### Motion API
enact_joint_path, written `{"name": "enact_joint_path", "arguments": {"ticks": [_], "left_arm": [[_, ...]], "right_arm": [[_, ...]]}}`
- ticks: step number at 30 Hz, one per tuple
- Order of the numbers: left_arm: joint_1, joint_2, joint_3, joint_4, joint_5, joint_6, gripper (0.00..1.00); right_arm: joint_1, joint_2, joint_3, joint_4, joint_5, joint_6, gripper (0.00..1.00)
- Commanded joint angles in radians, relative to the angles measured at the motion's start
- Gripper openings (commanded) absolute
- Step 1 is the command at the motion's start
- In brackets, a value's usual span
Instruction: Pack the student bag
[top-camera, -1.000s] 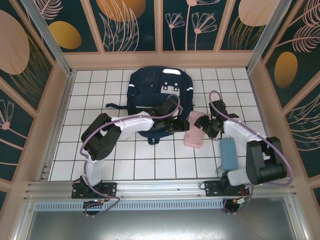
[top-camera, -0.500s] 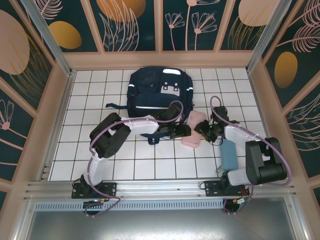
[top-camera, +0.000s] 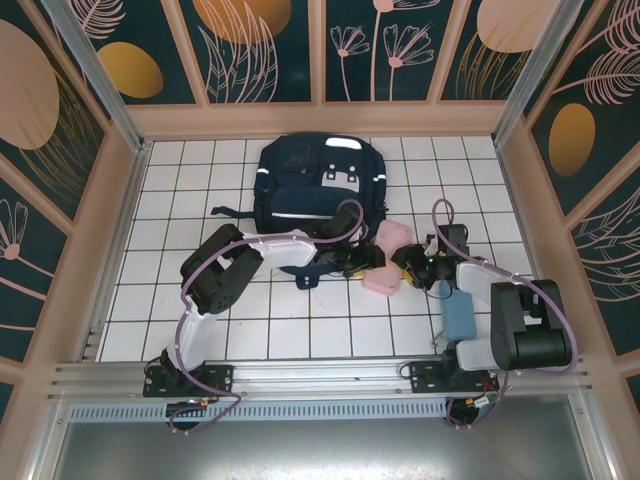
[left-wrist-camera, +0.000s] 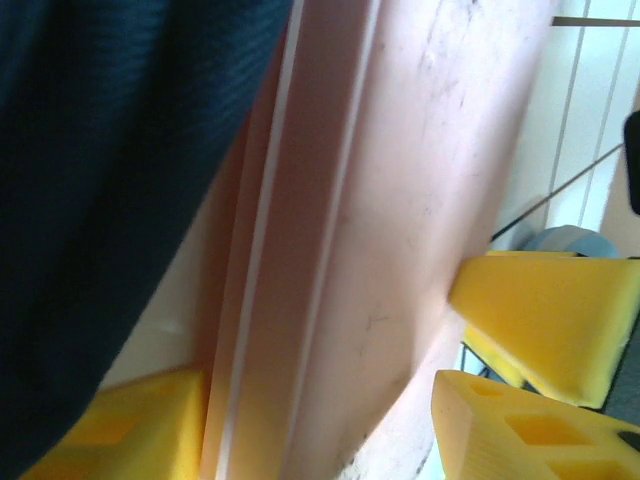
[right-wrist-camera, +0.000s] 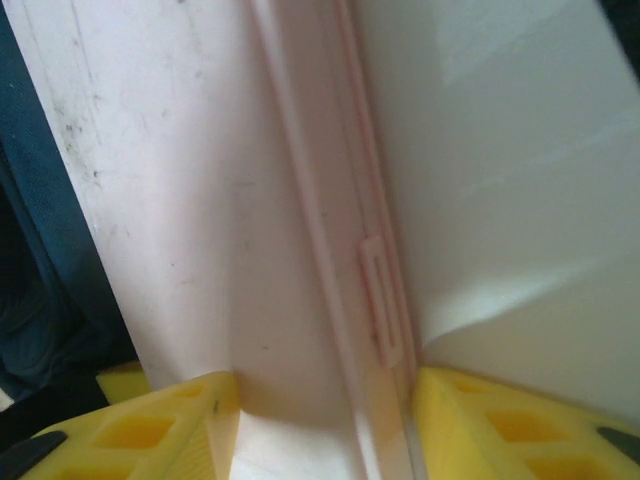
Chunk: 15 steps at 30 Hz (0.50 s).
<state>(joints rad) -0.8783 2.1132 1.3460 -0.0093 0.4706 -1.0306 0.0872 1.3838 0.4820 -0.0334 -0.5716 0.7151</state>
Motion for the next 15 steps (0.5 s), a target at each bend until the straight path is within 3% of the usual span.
{"name": "enact_joint_path", "arguments": {"ticks": [1, 10, 15], "left_arm": [[-0.011, -0.023, 0.015, 0.179, 0.115, -0.035, 0.57], [-0.011, -0.073, 0.057, 0.112, 0.079, 0.014, 0.5], [-0.01, -0.103, -0.028, 0.249, 0.109, -0.071, 0.45]], "right_arm": [[0.01, 0.017, -0.013, -0.039, -0.071, 0.007, 0.52], [0.009, -0.018, -0.013, 0.021, -0.115, 0.075, 0.52], [0.009, -0.049, -0.011, -0.016, -0.093, 0.088, 0.51]]}}
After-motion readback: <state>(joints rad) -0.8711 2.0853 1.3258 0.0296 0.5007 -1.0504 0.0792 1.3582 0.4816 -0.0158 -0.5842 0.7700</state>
